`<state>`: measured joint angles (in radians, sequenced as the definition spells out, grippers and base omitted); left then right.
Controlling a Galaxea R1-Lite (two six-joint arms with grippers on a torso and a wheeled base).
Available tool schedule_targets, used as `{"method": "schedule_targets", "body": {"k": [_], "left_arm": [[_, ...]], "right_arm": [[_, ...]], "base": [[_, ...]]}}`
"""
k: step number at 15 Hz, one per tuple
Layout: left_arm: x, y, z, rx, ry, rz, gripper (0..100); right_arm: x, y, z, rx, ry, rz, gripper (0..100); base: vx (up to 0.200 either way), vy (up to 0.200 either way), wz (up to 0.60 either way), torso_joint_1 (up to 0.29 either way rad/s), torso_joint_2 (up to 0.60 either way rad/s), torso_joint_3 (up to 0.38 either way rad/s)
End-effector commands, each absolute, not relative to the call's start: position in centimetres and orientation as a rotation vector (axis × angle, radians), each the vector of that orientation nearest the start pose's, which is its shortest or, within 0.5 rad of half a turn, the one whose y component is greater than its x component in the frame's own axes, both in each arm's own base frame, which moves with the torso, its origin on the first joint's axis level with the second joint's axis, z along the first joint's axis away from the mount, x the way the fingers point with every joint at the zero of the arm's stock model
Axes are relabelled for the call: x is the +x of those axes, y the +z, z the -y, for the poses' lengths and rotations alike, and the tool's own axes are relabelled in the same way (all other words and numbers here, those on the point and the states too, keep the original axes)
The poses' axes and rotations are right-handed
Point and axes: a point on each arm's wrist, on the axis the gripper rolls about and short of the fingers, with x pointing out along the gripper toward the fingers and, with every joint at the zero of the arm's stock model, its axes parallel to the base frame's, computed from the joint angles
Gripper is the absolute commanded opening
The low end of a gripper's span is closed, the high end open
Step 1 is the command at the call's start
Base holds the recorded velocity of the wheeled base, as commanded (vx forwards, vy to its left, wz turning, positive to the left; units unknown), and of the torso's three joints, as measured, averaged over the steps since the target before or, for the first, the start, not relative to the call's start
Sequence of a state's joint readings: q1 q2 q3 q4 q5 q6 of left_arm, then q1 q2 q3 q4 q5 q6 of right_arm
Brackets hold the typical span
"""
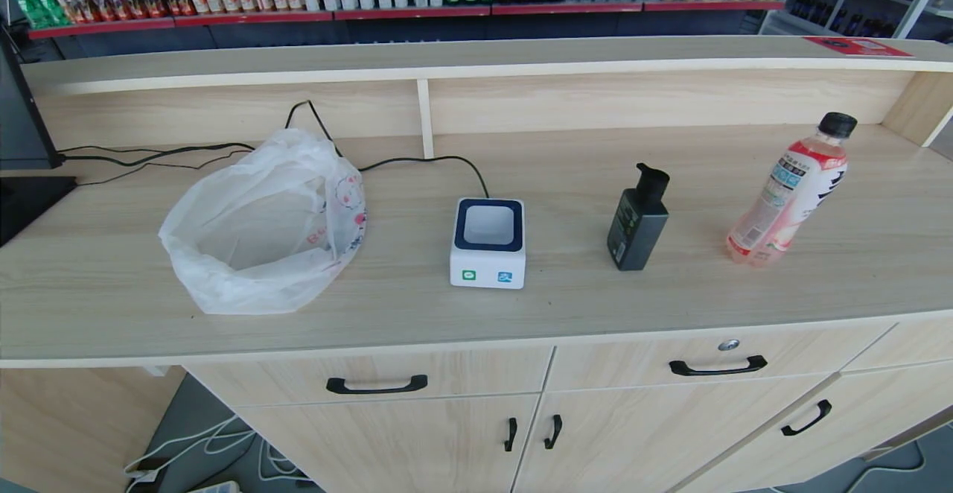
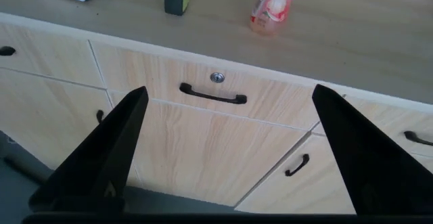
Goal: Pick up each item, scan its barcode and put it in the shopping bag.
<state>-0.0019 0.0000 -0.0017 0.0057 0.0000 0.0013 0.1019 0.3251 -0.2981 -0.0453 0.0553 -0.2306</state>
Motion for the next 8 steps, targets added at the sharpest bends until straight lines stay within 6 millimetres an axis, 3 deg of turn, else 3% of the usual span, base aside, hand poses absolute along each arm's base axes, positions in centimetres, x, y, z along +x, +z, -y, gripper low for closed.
{"method": "schedule_targets", "body": {"k": [1, 6, 8], "left_arm": [[-2.3, 7.5, 0.0, 0.002, -0.002, -0.005, 100], [-2.3, 7.5, 0.0, 0.002, -0.002, -0.005, 100], [-2.3, 7.5, 0.0, 0.002, -0.002, -0.005, 100]], "right_arm": [[1.5, 17.8, -0.3, -0.258, 0.192, 0.0, 100], [7.4, 19.3, -1.1, -0.287, 0.188, 0.037, 100], [8.8, 19.6, -1.5, -0.304, 0.201, 0.058, 100]], "base": [[0.0, 0.0, 0.0, 0.0, 0.0, 0.0], [0.0, 0.0, 0.0, 0.0, 0.0, 0.0], [0.0, 0.0, 0.0, 0.0, 0.0, 0.0]]}}
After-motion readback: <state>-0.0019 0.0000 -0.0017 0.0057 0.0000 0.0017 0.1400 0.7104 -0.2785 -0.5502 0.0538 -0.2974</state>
